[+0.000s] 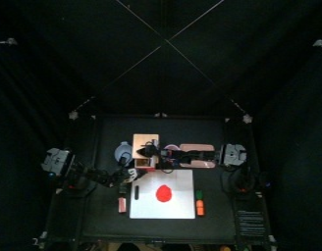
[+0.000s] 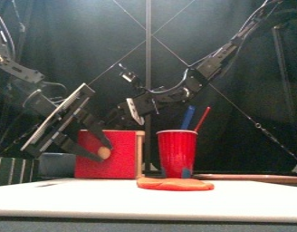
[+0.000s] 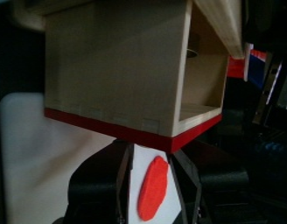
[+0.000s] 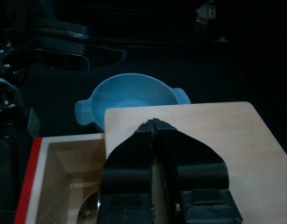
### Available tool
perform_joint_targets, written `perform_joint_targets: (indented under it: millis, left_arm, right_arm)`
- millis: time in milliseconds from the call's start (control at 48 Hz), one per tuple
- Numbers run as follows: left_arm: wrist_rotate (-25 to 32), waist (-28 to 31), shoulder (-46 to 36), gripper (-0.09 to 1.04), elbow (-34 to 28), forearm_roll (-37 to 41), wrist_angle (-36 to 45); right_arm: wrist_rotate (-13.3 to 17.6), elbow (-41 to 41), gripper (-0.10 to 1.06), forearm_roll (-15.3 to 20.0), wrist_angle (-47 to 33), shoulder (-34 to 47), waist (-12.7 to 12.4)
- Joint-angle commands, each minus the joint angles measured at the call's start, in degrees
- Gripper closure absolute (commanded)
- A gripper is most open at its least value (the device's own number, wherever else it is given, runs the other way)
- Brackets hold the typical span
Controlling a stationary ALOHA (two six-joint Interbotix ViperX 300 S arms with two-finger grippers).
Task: Get the cutter from the drawer then cut the dough then place the extra dough in the bowl
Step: Open the drawer
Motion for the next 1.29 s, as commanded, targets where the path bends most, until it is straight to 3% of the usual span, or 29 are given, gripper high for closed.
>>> perform_joint_targets:
  millis: [21, 1292]
  left_arm:
    - [0.18, -1.32, -0.97, 0.3, -0.26, -1.23, -0.18]
    - [0.26, -5.45, -0.7, 0.29, -1.23, -1.49, 2.55]
  right_arm:
    - [0.09, -0.26, 0.91, 0.09, 0.18, -0.88, 0.09]
    - [0.09, -0.18, 0.91, 0.09, 0.09, -0.79, 0.0]
